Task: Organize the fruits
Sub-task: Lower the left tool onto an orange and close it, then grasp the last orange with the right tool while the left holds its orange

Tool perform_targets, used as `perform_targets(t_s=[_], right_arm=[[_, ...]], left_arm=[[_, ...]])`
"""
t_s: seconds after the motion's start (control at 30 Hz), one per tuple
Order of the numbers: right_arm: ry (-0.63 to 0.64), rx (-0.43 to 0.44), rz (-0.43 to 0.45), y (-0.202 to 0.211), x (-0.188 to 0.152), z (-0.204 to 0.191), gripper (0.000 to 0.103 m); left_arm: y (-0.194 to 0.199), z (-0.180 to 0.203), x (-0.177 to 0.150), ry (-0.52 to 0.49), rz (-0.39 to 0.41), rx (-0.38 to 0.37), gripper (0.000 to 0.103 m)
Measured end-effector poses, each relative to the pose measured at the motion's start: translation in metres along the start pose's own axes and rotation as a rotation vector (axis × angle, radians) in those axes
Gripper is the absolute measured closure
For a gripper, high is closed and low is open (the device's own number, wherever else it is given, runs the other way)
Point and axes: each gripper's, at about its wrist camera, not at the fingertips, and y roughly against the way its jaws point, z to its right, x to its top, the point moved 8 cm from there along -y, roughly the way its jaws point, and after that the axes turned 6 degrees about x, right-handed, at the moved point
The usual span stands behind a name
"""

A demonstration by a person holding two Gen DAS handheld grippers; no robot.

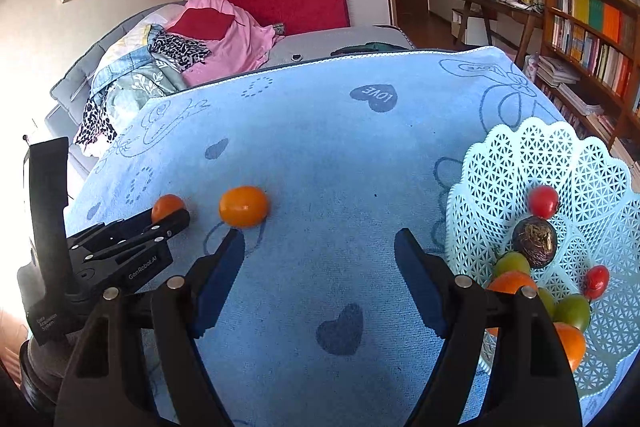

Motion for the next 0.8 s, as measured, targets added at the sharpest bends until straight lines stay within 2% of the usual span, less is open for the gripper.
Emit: perform_targets(t_s=[0.23, 0.6, 0.8], right_arm=[[0.039, 0.02, -0.026, -0.022, 0.005, -0.012, 0.024], [0.077, 0.091, -0.097, -0.067, 0.012, -0.035, 0.024], [0.103, 0.085, -0.119, -0.086, 0.012, -0.042, 0.024]], left_arm=[[0.016, -0.013, 0.011, 0.033, 0.05, 0.006, 0.064], [0.025, -0.02, 0.014, 0.065, 0.057, -0.01, 0.064], [0.026, -0.023, 0.013, 0.084, 0.06, -0.008, 0.064]])
